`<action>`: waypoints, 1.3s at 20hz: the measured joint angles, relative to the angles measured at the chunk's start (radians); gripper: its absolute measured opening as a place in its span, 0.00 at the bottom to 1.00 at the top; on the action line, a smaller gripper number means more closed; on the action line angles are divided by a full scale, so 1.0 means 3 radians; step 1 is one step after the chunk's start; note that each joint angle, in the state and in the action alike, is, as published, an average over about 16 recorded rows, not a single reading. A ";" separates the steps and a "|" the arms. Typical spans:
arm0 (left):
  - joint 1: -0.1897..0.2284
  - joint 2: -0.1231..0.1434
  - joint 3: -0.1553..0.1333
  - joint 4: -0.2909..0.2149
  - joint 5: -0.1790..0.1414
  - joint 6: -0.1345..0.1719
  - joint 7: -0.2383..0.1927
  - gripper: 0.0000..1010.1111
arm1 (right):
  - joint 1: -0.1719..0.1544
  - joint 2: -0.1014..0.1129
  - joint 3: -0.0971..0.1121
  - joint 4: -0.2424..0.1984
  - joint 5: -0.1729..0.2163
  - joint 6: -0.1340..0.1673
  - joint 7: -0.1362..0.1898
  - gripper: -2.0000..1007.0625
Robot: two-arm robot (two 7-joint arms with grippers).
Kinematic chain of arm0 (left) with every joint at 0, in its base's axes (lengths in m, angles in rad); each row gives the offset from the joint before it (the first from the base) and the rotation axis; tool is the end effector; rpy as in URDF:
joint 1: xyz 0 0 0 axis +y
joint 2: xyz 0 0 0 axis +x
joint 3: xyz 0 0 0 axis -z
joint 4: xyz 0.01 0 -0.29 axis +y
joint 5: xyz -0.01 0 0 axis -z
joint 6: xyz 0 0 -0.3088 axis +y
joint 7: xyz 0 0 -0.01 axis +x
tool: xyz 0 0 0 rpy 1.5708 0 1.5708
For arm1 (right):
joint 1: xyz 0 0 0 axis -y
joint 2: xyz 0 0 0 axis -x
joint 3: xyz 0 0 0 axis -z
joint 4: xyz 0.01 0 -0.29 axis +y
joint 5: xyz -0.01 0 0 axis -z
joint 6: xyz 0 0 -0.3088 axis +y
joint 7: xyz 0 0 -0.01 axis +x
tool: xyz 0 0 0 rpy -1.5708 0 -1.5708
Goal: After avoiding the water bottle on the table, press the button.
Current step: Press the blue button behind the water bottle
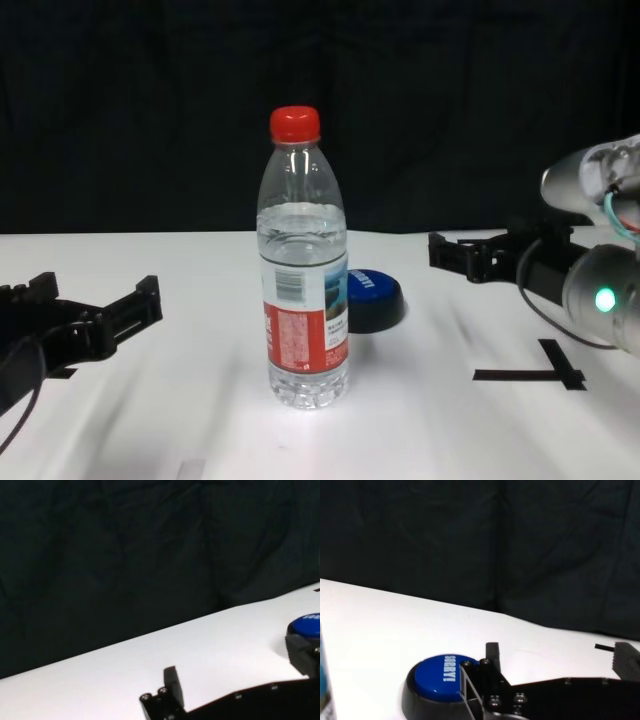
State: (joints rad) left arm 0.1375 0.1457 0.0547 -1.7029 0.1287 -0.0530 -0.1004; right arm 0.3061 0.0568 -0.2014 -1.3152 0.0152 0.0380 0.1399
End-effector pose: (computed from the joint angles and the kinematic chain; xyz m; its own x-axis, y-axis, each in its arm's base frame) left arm 0.2884 0.0196 -0.2996 0.1734 0.9487 0.2645 -0.9831 0.1826 -0.0103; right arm 0.4106 0.0415 -0.2725 0.3104 -0.9457 0.0968 0.9505 0.3102 -0.0170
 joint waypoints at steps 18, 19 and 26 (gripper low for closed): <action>0.0000 0.0000 0.0000 0.0000 0.0000 0.0000 0.0000 0.99 | 0.0370 -0.0019 -0.0086 0.0493 -0.0016 -0.0102 0.0076 1.00; 0.0000 0.0000 0.0000 0.0000 0.0000 0.0000 0.0000 0.99 | 0.0391 -0.0021 -0.0090 0.0520 -0.0017 -0.0112 0.0079 1.00; 0.0000 0.0000 0.0000 0.0000 0.0000 0.0000 0.0000 0.99 | 0.0526 -0.0039 -0.0115 0.0703 -0.0026 -0.0174 0.0093 1.00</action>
State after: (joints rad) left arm 0.1375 0.1457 0.0547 -1.7029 0.1287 -0.0530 -0.1004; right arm 0.4640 0.0450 -0.2360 -1.1043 0.0075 -0.0142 0.1679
